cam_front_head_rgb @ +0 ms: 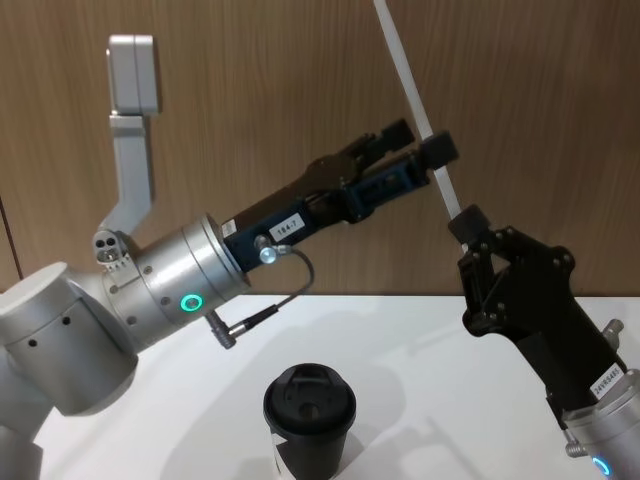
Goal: Pick up the straw with one hand, pass it to the other hand, and insert it into the cup.
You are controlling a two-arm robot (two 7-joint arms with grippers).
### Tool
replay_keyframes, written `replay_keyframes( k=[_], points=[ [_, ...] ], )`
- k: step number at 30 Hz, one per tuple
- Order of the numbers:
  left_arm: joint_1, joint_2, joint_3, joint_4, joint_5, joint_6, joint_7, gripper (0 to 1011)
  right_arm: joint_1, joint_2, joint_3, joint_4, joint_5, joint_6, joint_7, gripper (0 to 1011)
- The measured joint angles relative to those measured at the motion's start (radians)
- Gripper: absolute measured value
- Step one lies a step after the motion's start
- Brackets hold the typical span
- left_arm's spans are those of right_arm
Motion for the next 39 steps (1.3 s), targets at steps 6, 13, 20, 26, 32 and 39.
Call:
replay_keyframes(
  k=[6, 13, 20, 26, 32, 39],
  points=[
    [-0.009, -0.008, 0.015, 0.01, 0.0, -0.006, 0.001, 1003, 0.0, 0.0, 0.0, 0.0, 0.0, 0.0, 0.0, 6],
    [-0.016, -0.014, 0.027, 0.019, -0.001, -0.013, 0.007, 1003, 0.0, 0.0, 0.0, 0.0, 0.0, 0.0, 0.0, 6],
    [-0.02, -0.018, 0.034, 0.025, -0.001, -0.017, 0.012, 896, 0.0, 0.0, 0.0, 0.0, 0.0, 0.0, 0.0, 6],
    [-0.022, -0.019, 0.037, 0.027, -0.001, -0.019, 0.014, 758, 0.0, 0.0, 0.0, 0.0, 0.0, 0.0, 0.0, 6],
    [-0.023, -0.02, 0.04, 0.029, -0.001, -0.02, 0.016, 562, 0.0, 0.0, 0.0, 0.0, 0.0, 0.0, 0.0, 6],
    [-0.024, -0.021, 0.041, 0.03, -0.001, -0.021, 0.017, 328, 0.0, 0.0, 0.0, 0.0, 0.0, 0.0, 0.0, 6]
  ],
)
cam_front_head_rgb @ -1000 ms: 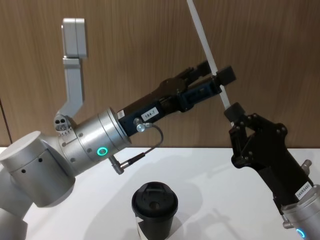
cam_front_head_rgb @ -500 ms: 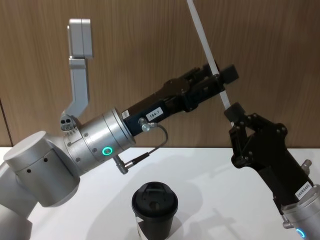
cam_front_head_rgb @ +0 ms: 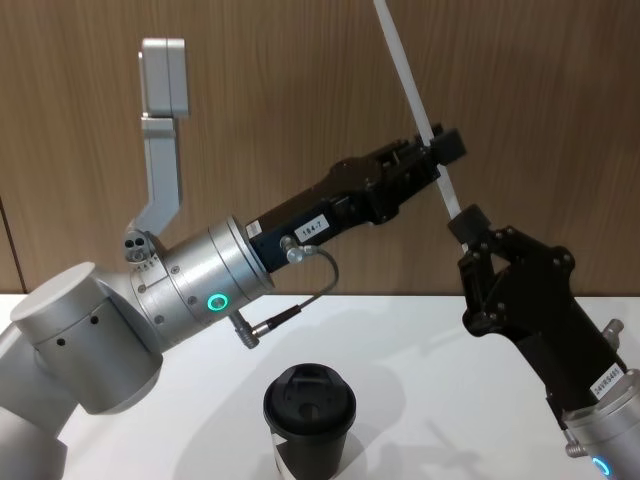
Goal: Pick up the straw with one hand, pass it to the other hand, and insert it into the cup.
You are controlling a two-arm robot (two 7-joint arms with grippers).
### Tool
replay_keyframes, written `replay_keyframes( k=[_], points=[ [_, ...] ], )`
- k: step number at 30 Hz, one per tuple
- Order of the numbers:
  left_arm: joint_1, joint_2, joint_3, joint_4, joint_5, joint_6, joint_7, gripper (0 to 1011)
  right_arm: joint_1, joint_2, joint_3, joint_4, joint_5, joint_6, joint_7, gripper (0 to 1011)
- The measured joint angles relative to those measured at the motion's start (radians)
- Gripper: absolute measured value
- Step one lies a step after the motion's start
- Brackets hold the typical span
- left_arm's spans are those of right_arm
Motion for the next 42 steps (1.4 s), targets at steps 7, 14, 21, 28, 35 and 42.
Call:
replay_keyframes(
  k=[7, 14, 21, 28, 35, 42],
  points=[
    [-0.001, -0.001, 0.001, 0.001, 0.0, -0.001, 0.001, 91, 0.0, 0.0, 0.0, 0.0, 0.0, 0.0, 0.0, 5],
    [-0.001, -0.001, 0.001, 0.001, 0.0, -0.001, 0.001, 8, 0.0, 0.0, 0.0, 0.0, 0.0, 0.0, 0.0, 5],
    [-0.001, -0.001, 0.002, 0.001, 0.0, -0.001, 0.001, 8, 0.0, 0.0, 0.0, 0.0, 0.0, 0.0, 0.0, 5],
    [-0.001, -0.001, 0.002, 0.001, 0.0, -0.001, 0.001, 7, 0.0, 0.0, 0.0, 0.0, 0.0, 0.0, 0.0, 76],
    [-0.001, -0.001, 0.002, 0.001, 0.0, -0.001, 0.001, 7, 0.0, 0.0, 0.0, 0.0, 0.0, 0.0, 0.0, 291],
    [-0.001, -0.001, 0.002, 0.001, 0.0, -0.001, 0.001, 7, 0.0, 0.0, 0.0, 0.0, 0.0, 0.0, 0.0, 531]
  ],
)
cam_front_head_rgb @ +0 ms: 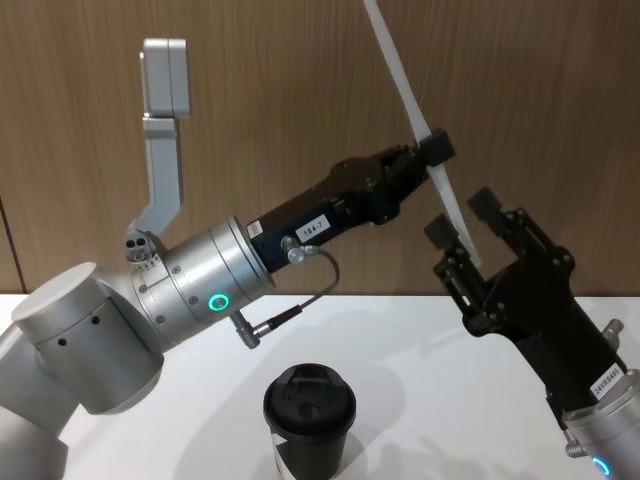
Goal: Pick up the straw with one hand, pass it to the other hand, and insert it into the cup.
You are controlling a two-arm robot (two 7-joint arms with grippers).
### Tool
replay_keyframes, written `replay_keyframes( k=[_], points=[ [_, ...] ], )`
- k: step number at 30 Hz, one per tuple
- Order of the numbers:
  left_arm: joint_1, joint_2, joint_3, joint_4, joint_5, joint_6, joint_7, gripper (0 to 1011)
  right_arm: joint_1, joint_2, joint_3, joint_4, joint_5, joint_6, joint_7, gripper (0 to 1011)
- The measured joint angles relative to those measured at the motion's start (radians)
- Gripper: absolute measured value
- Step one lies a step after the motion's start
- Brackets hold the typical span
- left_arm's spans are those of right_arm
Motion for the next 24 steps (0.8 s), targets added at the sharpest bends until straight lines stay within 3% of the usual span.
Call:
replay_keyframes(
  k=[2, 6, 9, 16, 24],
  points=[
    [0.0, 0.0, 0.0, 0.0, 0.0, 0.0, 0.0, 7, 0.0, 0.0, 0.0, 0.0, 0.0, 0.0, 0.0, 546],
    [0.002, 0.004, 0.0, -0.004, 0.003, -0.004, 0.005, 8, 0.0, 0.0, 0.0, 0.0, 0.0, 0.0, 0.0, 707],
    [0.006, 0.01, 0.0, -0.01, 0.013, -0.013, 0.016, 8, 0.0, 0.0, 0.0, 0.0, 0.0, 0.0, 0.0, 765],
    [0.022, 0.031, -0.001, -0.035, 0.058, -0.048, 0.061, 7, 0.0, 0.0, 0.0, 0.0, 0.0, 0.0, 0.0, 982],
    [0.042, 0.058, -0.004, -0.066, 0.121, -0.095, 0.12, 7, 0.0, 0.0, 0.0, 0.0, 0.0, 0.0, 0.0, 1001]
  ],
)
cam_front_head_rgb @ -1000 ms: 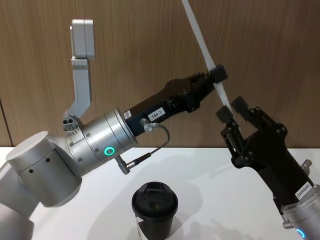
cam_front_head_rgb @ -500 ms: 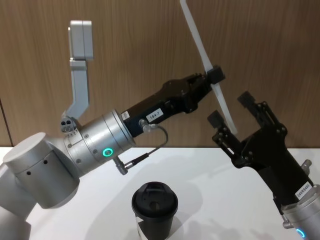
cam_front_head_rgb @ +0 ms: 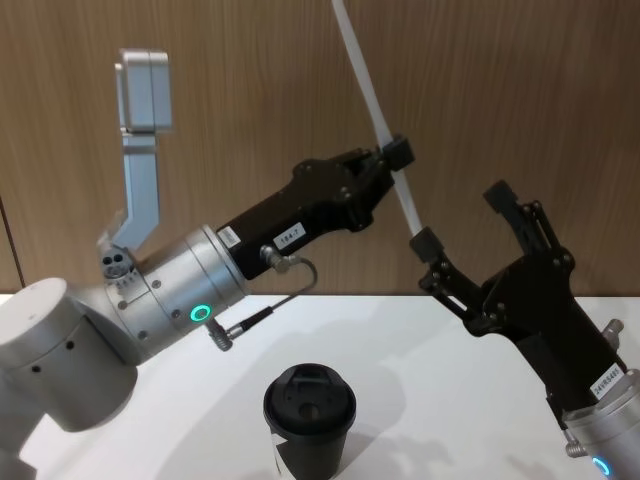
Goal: Pick up the straw with one hand, pass it to the other hand, and insert it into the cup.
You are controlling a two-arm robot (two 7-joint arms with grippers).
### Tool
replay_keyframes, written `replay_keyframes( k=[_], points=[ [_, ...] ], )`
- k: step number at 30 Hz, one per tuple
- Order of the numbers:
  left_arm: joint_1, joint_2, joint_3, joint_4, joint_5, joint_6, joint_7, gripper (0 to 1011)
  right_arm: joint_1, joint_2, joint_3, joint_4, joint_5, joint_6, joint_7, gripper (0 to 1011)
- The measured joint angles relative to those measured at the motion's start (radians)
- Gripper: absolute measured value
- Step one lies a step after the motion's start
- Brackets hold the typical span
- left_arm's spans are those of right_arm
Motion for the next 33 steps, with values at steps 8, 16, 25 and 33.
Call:
replay_keyframes(
  k=[8, 16, 25, 33],
  points=[
    [0.019, 0.034, 0.0, -0.035, 0.079, -0.044, 0.067, 7, 0.0, 0.0, 0.0, 0.0, 0.0, 0.0, 0.0, 1001],
    [0.037, 0.082, 0.008, -0.078, 0.17, -0.047, 0.138, 8, 0.0, 0.0, 0.0, 0.0, 0.0, 0.0, 0.0, 1001],
    [0.046, 0.133, 0.023, -0.113, 0.209, 0.014, 0.161, 7, 0.0, 0.0, 0.0, 0.0, 0.0, 0.0, 0.0, 1001],
    [0.056, 0.164, 0.035, -0.134, 0.211, 0.059, 0.162, 6, 0.0, 0.0, 0.0, 0.0, 0.0, 0.0, 0.0, 1001]
  ],
)
